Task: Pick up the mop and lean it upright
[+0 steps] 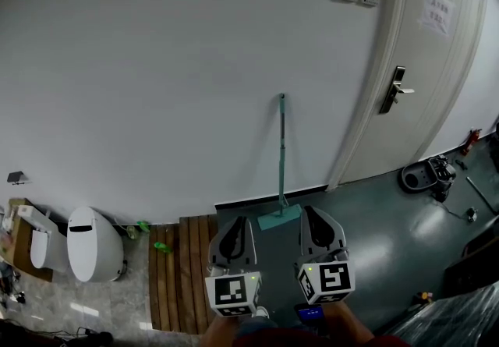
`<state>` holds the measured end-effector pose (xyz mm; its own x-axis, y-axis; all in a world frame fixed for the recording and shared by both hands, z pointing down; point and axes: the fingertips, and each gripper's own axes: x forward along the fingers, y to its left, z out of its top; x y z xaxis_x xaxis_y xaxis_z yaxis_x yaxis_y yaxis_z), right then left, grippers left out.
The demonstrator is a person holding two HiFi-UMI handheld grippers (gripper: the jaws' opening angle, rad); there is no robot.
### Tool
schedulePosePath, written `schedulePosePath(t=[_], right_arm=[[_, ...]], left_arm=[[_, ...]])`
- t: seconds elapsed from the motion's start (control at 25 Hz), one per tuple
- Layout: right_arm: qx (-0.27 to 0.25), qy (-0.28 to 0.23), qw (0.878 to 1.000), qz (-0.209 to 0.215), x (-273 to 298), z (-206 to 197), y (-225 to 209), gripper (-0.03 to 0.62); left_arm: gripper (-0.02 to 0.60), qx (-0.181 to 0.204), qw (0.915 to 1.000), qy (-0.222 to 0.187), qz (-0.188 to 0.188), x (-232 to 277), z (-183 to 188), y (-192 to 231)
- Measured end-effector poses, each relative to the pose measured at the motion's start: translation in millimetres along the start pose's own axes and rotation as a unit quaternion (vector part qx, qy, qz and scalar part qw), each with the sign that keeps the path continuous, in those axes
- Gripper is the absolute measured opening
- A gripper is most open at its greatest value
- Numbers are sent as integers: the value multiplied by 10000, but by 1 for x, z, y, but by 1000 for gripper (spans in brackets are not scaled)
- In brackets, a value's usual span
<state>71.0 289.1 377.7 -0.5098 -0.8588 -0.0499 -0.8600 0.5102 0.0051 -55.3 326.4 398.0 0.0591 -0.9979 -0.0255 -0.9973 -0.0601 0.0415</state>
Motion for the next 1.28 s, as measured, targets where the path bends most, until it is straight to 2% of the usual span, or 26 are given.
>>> schedulePosePath(t=[0.32,0.56,0.8,1.28], right_arm=[[-7,25,9999,-120,23,-4,4,17],[57,28,9999,-135,48,-15,-8,17],[56,-14,9998,-199,83,-22,-41,17],[145,-55,9999,44,189,-18,-123,17]], left_arm=[[29,-36,10000,-25,-42,21,2,20],[18,26,10000,72,-27,49,-8,24],[17,85,9998,160,-23,99,-17,17],[17,166,9996,100,195,229,-3,6]])
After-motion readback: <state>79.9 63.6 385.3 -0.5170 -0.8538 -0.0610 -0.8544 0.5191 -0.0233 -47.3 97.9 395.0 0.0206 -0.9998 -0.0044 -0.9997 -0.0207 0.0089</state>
